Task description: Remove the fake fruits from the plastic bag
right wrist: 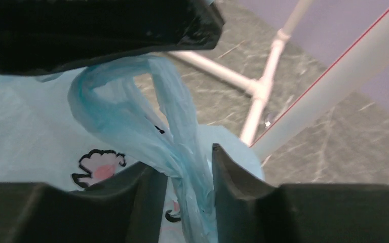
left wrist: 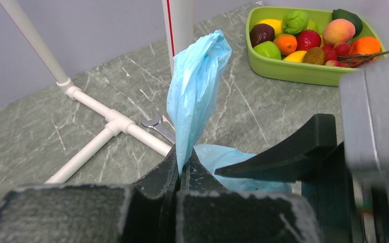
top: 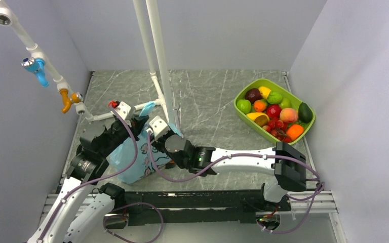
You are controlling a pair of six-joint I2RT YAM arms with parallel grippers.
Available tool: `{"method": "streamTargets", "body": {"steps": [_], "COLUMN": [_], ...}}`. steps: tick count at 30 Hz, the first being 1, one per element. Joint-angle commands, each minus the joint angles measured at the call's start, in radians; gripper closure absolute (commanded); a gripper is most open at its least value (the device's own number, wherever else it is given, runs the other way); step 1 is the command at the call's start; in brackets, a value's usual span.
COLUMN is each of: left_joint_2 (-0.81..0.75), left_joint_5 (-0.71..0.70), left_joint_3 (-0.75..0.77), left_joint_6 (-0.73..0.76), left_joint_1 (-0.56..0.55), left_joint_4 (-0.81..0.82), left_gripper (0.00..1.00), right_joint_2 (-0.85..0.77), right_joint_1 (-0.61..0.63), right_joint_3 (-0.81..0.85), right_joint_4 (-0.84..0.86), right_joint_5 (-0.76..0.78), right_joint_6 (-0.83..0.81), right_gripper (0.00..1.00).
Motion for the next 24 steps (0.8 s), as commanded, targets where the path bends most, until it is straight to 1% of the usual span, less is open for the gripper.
{"method": "streamTargets", "body": {"steps": [1, 3, 5, 7, 10, 11, 12, 14, 16, 17, 19, 21, 24], "left_joint_2": [-0.033, -0.068, -0.122, -0.186, -0.257, -0.268, -0.270, -0.249, -0.199, -0.183, -0.162, -0.141, -0.072], "left_joint_5": [-0.045, -0.100, -0.186, -0.283, -0.420, -0.441, -0.449, -0.454, -0.440, -0.430, -0.418, -0.378, -0.243], "left_joint_3": [-0.006, -0.012, -0.029, -0.054, -0.074, -0.072, -0.062, -0.025, 0.034, 0.047, 0.083, 0.125, 0.236], "left_joint_6": [-0.007, 0.000, 0.005, 0.026, 0.054, 0.057, 0.062, 0.063, 0.067, 0.066, 0.046, 0.010, -0.061], "left_joint_1": [-0.001, -0.001, -0.001, -0.001, -0.001, -0.001, -0.001, -0.002, -0.001, -0.001, -0.002, -0.002, -0.001], "left_joint_4": [0.055, 0.054, 0.061, 0.082, 0.104, 0.104, 0.098, 0.070, 0.029, 0.011, 0.003, -0.009, -0.065], "left_gripper": [1.00, 1.00, 1.00, 1.00, 1.00, 1.00, 1.00, 1.00, 1.00, 1.00, 1.00, 1.00, 1.00], "right_joint_2": [-0.039, -0.075, -0.115, -0.152, -0.198, -0.218, -0.232, -0.261, -0.272, -0.273, -0.276, -0.306, -0.407], "right_joint_1": [-0.008, -0.012, -0.029, -0.062, -0.143, -0.170, -0.197, -0.243, -0.286, -0.296, -0.298, -0.298, -0.299], "right_joint_3": [0.007, -0.014, -0.045, -0.067, -0.076, -0.079, -0.083, -0.094, -0.095, -0.087, -0.048, -0.028, -0.071], "right_joint_4": [0.152, 0.153, 0.152, 0.136, 0.090, 0.082, 0.079, 0.091, 0.118, 0.123, 0.085, 0.023, 0.012], "right_joint_5": [0.128, 0.127, 0.101, 0.054, -0.088, -0.146, -0.172, -0.260, -0.391, -0.423, -0.418, -0.385, -0.327], "right_joint_6": [-0.021, 0.003, 0.045, 0.124, 0.251, 0.281, 0.316, 0.368, 0.386, 0.384, 0.377, 0.372, 0.344], "right_gripper": [0.71, 0.77, 0.85, 0.90, 0.91, 0.96, 1.00, 1.00, 0.94, 0.94, 1.00, 1.00, 1.00]}}
